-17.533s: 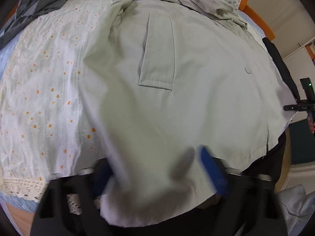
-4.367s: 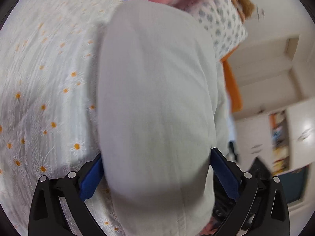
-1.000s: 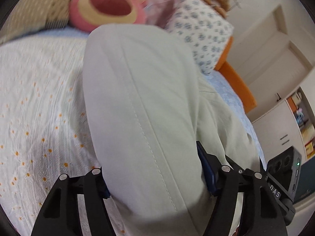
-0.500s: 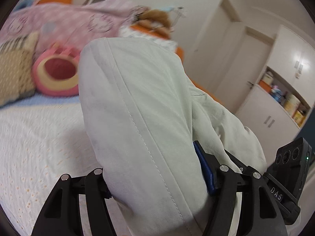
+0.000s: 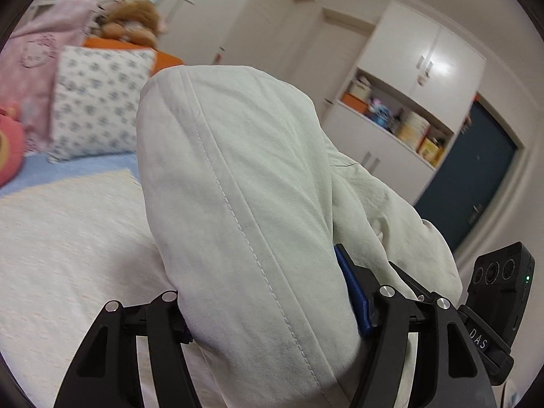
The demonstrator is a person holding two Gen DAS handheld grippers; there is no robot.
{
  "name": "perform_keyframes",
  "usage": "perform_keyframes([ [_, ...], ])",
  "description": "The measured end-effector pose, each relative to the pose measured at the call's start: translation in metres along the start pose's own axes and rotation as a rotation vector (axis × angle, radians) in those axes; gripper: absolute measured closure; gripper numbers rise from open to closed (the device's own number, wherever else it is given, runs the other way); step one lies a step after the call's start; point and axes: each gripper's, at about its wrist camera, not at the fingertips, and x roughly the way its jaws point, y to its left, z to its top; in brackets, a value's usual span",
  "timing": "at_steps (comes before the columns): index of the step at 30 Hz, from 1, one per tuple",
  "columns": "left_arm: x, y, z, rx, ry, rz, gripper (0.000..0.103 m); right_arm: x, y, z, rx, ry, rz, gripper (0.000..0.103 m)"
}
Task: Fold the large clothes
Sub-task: 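Lift the folded coat bundle off the bed with both tools and carry it, then lower the coat bundle onto the bed beside the pillows and open both tools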
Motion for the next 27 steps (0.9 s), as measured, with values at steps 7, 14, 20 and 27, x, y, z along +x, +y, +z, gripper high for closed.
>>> perform_keyframes([
  [7, 0.052, -0.006, -0.034, -0.023, 0.097, -0.030, 0.035, -0.005, -0.052, -0.016, 0.066, 0.041, -0.079, 0.060],
  [14, 0.085, 0.026, -0.072, -0.078, 0.159, 0.007, 0.035, 0.024, -0.081, -0.046, 0.099, 0.128, -0.085, 0.060],
  [20, 0.138, 0.080, -0.121, -0.149, 0.279, 0.037, 0.028, 0.058, -0.124, -0.102, 0.169, 0.221, -0.128, 0.060],
  [27, 0.145, 0.094, -0.119, -0.173, 0.325, 0.004, 0.023, 0.054, -0.125, -0.099, 0.152, 0.299, -0.137, 0.055],
])
